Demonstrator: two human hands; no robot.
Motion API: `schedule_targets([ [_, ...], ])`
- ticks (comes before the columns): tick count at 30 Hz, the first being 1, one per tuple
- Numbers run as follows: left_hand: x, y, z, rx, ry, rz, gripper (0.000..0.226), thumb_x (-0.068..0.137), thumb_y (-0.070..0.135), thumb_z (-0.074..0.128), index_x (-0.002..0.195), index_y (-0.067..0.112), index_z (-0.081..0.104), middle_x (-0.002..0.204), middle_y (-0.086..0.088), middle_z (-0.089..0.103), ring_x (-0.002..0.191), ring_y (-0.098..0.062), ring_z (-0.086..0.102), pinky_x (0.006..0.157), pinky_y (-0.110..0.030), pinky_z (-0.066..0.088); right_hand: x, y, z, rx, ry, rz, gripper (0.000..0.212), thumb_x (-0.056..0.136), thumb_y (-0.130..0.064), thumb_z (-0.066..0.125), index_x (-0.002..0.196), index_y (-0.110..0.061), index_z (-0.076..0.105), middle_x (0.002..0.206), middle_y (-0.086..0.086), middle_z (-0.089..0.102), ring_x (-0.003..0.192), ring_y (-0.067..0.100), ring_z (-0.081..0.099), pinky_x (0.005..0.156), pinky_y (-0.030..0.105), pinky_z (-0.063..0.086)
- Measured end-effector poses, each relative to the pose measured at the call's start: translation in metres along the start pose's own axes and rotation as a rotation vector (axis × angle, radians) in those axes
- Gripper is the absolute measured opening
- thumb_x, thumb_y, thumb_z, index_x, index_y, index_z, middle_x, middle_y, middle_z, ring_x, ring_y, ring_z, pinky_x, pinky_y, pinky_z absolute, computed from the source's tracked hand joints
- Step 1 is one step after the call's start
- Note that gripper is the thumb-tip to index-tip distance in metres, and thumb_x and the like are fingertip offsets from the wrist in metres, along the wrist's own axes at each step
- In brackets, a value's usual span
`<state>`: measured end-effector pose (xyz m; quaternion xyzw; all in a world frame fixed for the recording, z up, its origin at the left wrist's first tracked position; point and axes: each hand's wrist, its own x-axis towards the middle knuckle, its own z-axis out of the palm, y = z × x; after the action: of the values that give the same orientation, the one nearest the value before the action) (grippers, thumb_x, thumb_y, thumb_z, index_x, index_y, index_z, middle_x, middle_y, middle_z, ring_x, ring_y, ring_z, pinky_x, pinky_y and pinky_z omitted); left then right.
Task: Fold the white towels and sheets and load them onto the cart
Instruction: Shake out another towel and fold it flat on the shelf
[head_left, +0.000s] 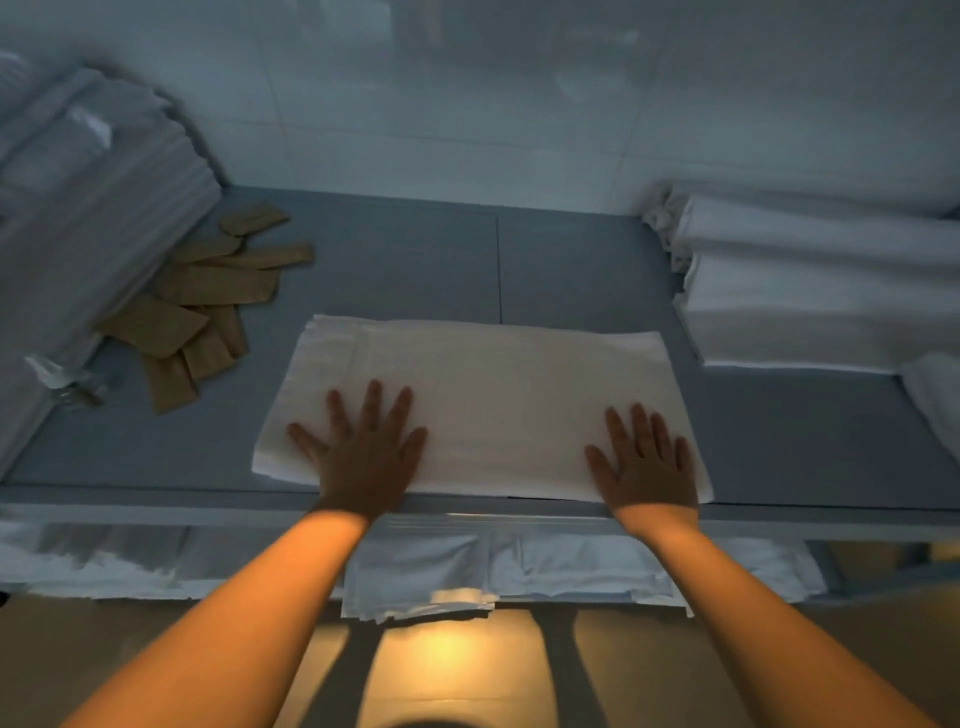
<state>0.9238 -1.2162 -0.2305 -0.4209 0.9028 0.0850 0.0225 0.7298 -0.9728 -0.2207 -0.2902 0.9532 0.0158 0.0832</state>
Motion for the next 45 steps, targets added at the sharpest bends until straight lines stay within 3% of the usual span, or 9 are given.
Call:
schedule_targets([
  [4, -0.013, 0.069, 0.004, 0.004, -0.003, 0.001, 0.053, 0.099, 0.037, 0.028, 0.151, 0.034, 0.018, 0.161, -0.007, 0.009, 0.145, -0.04, 0.002, 0.105, -0.075, 0.003, 0.004, 0.004, -0.01, 0.004, -0.063, -0.038, 0.064, 0.098, -0.055, 0.017, 0.152, -0.028, -0.005, 0.161, 0.004, -0.009, 0.148, 0.022, -0.008, 0.119, 0.044, -0.001],
  [9, -0.026, 0.155, 0.024, 0.021, -0.05, 0.184, 0.066, 0.086, 0.064, 0.015, 0.148, 0.045, 0.001, 0.161, -0.006, -0.004, 0.141, -0.049, -0.014, 0.093, -0.079, -0.016, 0.032, -0.005, -0.017, 0.0, 0.021, -0.316, 0.054, 0.103, -0.04, 0.024, 0.152, -0.027, 0.006, 0.161, 0.001, -0.001, 0.148, 0.015, -0.002, 0.118, 0.04, 0.0],
  [15, -0.005, 0.134, 0.027, 0.08, 0.06, 0.367, 0.069, 0.081, 0.073, 0.013, 0.146, 0.049, 0.015, 0.159, -0.002, 0.016, 0.143, -0.049, 0.003, 0.097, -0.078, -0.006, 0.082, 0.013, -0.024, -0.047, 0.033, -0.379, 0.058, 0.1, -0.05, 0.026, 0.152, -0.034, 0.006, 0.161, -0.002, -0.001, 0.148, 0.015, -0.002, 0.119, 0.041, 0.0],
  [21, 0.039, 0.092, 0.012, 0.206, -0.002, 0.727, 0.071, 0.073, 0.084, 0.001, 0.136, 0.059, -0.022, 0.158, 0.01, -0.015, 0.144, -0.038, -0.016, 0.102, -0.07, -0.015, 0.094, 0.014, -0.026, -0.137, 0.037, -0.622, 0.063, 0.096, -0.059, 0.021, 0.148, -0.039, -0.009, 0.16, -0.007, -0.009, 0.147, 0.012, -0.007, 0.119, 0.042, -0.004],
  [26, 0.075, 0.076, -0.005, 0.307, -0.089, 0.887, 0.076, 0.07, 0.088, 0.003, 0.133, 0.059, -0.028, 0.153, 0.018, -0.025, 0.14, -0.024, -0.028, 0.106, -0.064, -0.017, 0.075, 0.003, -0.009, -0.107, 0.115, -0.509, 0.063, 0.093, -0.065, 0.013, 0.146, -0.043, -0.012, 0.159, -0.009, -0.012, 0.147, 0.014, -0.013, 0.118, 0.045, -0.006],
  [29, 0.075, 0.08, -0.011, 0.293, -0.091, 0.805, 0.073, 0.081, 0.078, 0.013, 0.144, 0.051, -0.013, 0.158, 0.014, -0.013, 0.145, -0.024, -0.02, 0.109, -0.063, -0.013, 0.071, -0.008, -0.005, -0.099, 0.155, -0.406, 0.062, 0.094, -0.064, 0.015, 0.146, -0.043, -0.013, 0.16, -0.007, -0.008, 0.147, 0.017, -0.01, 0.118, 0.047, -0.003],
  [36, 0.024, 0.124, -0.001, 0.07, 0.009, 0.227, 0.061, 0.097, 0.036, 0.03, 0.151, 0.013, 0.016, 0.158, -0.019, 0.008, 0.146, -0.037, 0.002, 0.114, -0.054, -0.002, 0.059, -0.059, 0.002, 0.057, 0.197, -0.123, 0.065, 0.095, -0.06, 0.019, 0.152, -0.032, 0.005, 0.161, 0.006, 0.002, 0.147, 0.028, -0.001, 0.116, 0.054, -0.004],
  [40, 0.012, 0.129, 0.015, -0.1, 0.188, 0.183, 0.057, 0.096, 0.033, 0.035, 0.147, 0.006, 0.034, 0.152, -0.026, 0.024, 0.143, -0.041, 0.017, 0.115, -0.056, 0.007, 0.054, -0.087, 0.005, 0.171, 0.2, -0.002, 0.065, 0.096, -0.053, 0.029, 0.153, -0.025, 0.012, 0.16, 0.014, 0.004, 0.147, 0.035, -0.001, 0.114, 0.058, -0.007],
  [45, 0.038, 0.118, 0.023, -0.036, 0.162, 0.192, 0.066, 0.094, 0.044, 0.026, 0.152, 0.014, 0.015, 0.158, -0.02, 0.01, 0.147, -0.034, 0.003, 0.115, -0.049, -0.007, 0.071, -0.077, 0.0, 0.096, 0.114, -0.145, 0.062, 0.097, -0.055, 0.023, 0.152, -0.034, 0.002, 0.16, 0.012, -0.005, 0.147, 0.031, -0.008, 0.115, 0.055, -0.008],
])
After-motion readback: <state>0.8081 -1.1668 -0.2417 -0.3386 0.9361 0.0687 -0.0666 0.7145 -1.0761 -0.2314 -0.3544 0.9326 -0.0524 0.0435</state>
